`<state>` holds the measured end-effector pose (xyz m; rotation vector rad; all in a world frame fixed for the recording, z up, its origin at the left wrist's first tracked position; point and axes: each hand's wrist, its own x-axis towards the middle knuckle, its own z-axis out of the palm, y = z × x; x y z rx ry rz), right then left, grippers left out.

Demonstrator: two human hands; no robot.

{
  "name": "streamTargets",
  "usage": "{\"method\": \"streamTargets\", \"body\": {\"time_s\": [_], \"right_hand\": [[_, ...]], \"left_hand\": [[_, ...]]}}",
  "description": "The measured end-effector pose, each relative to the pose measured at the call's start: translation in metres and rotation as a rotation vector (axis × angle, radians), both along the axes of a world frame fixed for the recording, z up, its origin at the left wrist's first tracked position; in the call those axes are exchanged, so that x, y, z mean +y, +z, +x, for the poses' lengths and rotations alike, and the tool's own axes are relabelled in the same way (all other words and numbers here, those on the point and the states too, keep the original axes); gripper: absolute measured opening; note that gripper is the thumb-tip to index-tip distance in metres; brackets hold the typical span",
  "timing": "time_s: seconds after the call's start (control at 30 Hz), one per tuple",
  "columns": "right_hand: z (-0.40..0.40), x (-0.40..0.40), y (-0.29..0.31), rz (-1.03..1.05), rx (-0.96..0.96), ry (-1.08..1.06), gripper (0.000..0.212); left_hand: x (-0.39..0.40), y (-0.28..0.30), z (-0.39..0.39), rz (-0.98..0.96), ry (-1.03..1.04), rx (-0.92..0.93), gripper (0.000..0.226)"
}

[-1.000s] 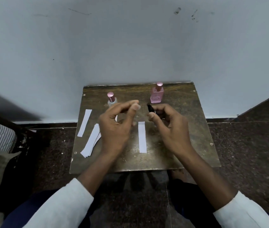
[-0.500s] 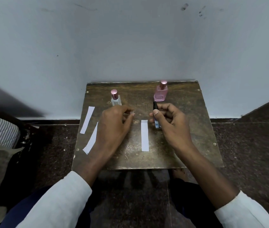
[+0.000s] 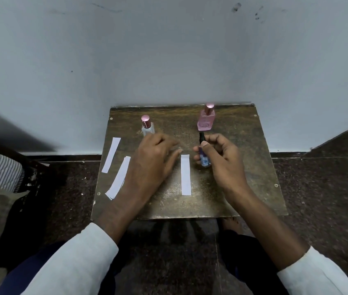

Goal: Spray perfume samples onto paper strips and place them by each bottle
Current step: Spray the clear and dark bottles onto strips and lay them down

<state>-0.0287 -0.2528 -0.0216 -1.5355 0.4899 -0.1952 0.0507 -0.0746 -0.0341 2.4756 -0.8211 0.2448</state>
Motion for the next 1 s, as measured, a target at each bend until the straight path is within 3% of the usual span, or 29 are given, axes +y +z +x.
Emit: {"method": "streamTargets", "body": {"time_s": [0.2, 0.37, 0.5, 0.67, 1.0], "right_hand": [[-0.001, 0.001, -0.002, 0.246, 0.021, 0.087, 0.027], [-0.007, 0.005, 0.003, 0.386, -0.027, 0.111, 0.033], [-0.019, 0.007, 0.008, 0.446, -0.083, 0.127, 0.026], [-0.042, 0.009, 0.016, 0.327, -0.107, 0.123, 0.027], [-0.132, 0.062, 0.063, 0.258, -0.141, 0.137, 0.024]], "left_hand": [[-0.019, -0.002, -0.013, 0.283, 0.003, -0.02, 0.025], [-0.023, 0.003, -0.015, 0.309, 0.065, 0.009, 0.022], [-0.018, 0.002, -0.02, 0.214, 0.021, 0.147, 0.017], [-0.002, 0.011, -0.033, -0.035, -0.064, 0.329, 0.013], [0.053, 0.069, -0.115, -0.251, -0.072, 0.497, 0.004]]}}
